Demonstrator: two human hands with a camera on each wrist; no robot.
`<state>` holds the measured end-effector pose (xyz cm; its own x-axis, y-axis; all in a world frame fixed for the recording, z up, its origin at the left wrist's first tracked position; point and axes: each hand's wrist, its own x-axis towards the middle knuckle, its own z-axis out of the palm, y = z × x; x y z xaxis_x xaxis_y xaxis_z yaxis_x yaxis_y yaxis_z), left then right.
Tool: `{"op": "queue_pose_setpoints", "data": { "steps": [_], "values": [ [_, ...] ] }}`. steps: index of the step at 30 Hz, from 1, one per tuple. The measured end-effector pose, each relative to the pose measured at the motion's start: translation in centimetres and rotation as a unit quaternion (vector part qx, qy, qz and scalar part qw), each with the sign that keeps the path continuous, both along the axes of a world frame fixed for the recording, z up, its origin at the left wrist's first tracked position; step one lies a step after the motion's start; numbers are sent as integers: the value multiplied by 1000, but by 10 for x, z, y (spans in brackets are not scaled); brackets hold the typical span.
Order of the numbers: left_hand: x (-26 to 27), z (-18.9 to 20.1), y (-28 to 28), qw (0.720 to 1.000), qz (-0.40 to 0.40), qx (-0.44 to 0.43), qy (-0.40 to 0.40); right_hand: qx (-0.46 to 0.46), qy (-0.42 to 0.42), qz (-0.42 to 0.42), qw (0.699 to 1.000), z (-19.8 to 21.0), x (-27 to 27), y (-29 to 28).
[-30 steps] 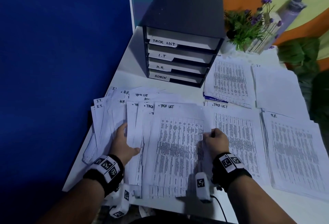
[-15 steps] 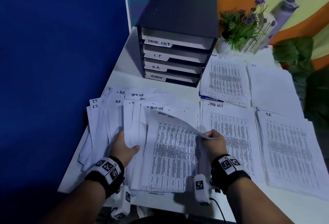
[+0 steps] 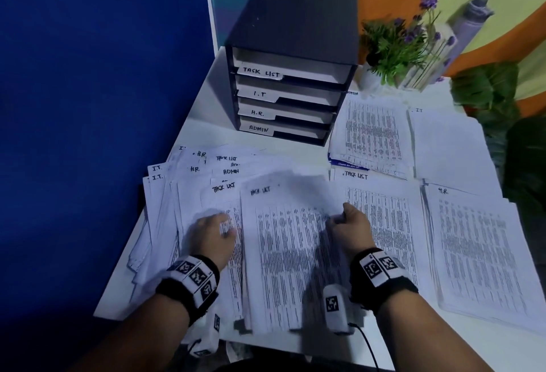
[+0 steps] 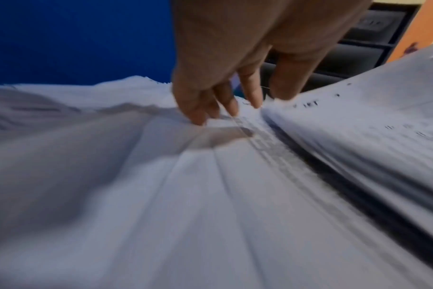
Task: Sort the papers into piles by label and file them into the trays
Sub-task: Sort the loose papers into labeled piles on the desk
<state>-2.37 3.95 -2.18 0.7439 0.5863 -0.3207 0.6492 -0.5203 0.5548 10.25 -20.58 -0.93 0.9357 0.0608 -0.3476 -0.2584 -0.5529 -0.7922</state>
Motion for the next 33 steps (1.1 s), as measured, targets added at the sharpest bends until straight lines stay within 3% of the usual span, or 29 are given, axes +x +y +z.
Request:
{"op": "queue_pose_setpoints", "data": {
  "steps": [2,10,14,19,22,27,33],
  "values": [
    [-5,-2,4,995,12,71,70,-13,33,32,999,-5,-4,-2],
    [-5,-7,15,987,147,-55,22,-33,68,67,995,-23,-27,3],
    [-4,3,15,984,127,-115,40,-13,76,62,995,-19,-25,2],
    [-8,16,11,989,133,-41,-43,6,47,0,999,-20,-4,-12],
    [-11,15,10,978,162,-66,-111,38,69,-15,997,-17,3,-19],
    [-12,15,10,963,197,-64,-173,93,101,-7,990,-4,-7,-14],
    [-17,5,19,965,172,-19,-195,174,90,49,979,14,-22,-4]
  ]
}}
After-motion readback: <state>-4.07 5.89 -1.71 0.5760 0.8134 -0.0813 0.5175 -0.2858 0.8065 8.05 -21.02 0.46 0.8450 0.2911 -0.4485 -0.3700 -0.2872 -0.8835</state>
